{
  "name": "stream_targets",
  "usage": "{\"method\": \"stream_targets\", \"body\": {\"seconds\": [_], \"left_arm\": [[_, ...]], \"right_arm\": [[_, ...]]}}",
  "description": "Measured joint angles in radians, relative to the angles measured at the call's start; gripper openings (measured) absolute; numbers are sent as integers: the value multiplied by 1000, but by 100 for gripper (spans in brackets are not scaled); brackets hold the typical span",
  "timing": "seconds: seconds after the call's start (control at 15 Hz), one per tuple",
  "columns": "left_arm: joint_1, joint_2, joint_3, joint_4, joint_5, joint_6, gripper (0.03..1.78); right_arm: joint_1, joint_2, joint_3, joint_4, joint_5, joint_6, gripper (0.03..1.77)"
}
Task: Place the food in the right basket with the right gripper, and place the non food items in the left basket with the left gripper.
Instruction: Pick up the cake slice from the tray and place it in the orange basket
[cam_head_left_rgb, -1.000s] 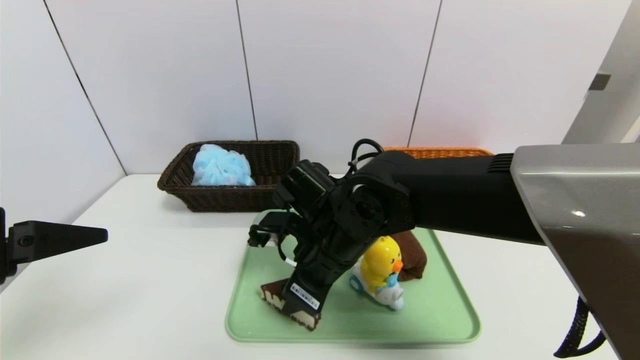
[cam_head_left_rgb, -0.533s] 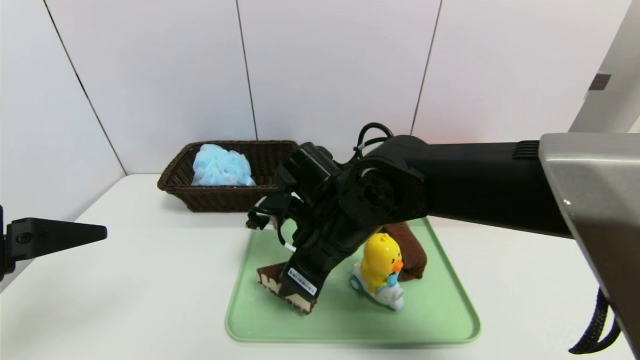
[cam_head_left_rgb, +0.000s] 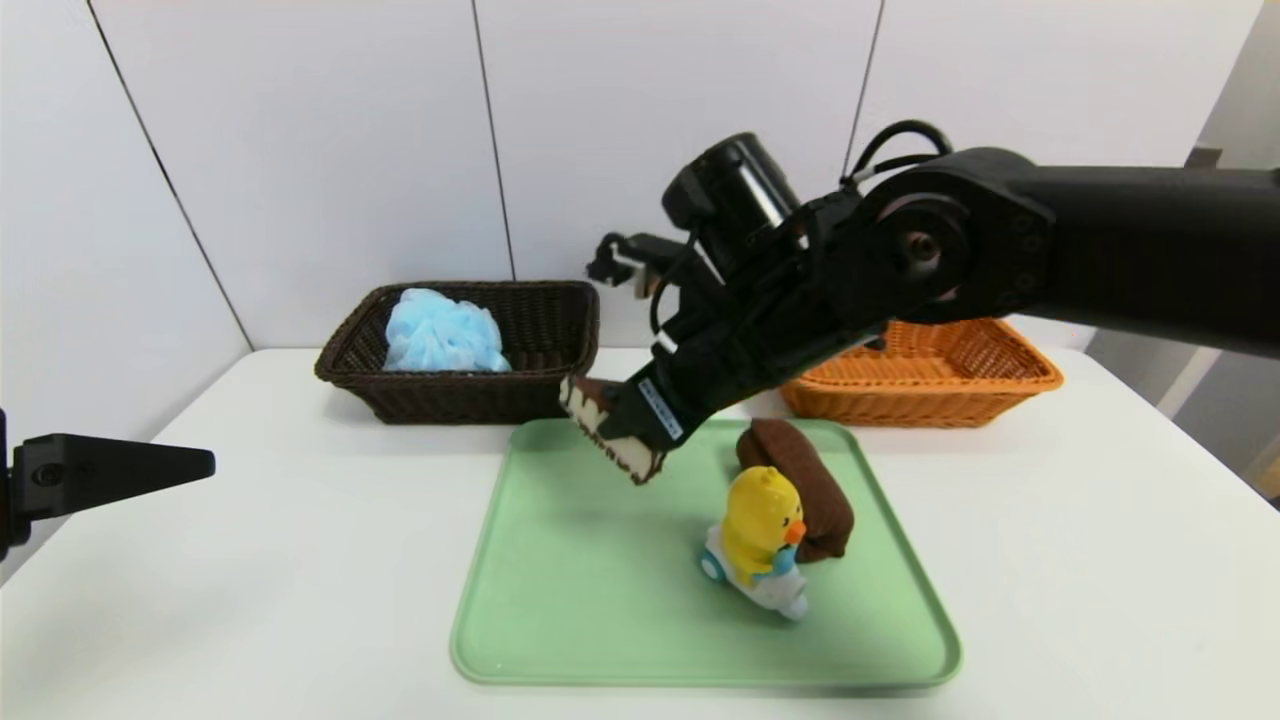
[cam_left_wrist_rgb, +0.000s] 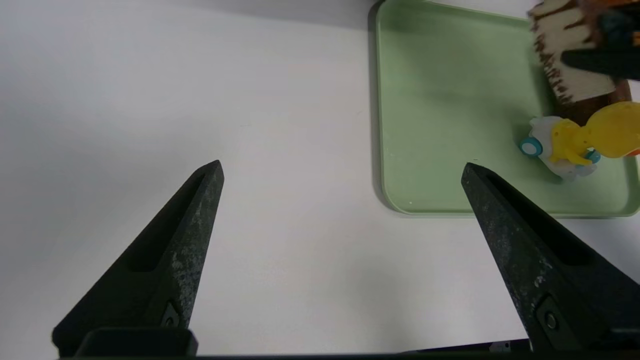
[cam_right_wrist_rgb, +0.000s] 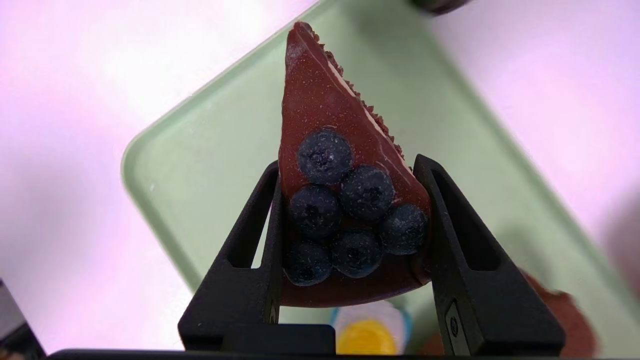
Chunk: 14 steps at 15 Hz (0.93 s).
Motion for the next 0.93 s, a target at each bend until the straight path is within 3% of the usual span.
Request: {"method": "stream_targets", "body": {"seconds": [0.4, 0.93], "left_arm": [[0, 5, 5, -1, -27, 0, 169], [0, 23, 5, -12, -29, 0, 169]], "right_arm": [[-229, -70, 1, -74, -3, 64, 81], [-547, -36, 4, -105, -7, 62, 81]]}}
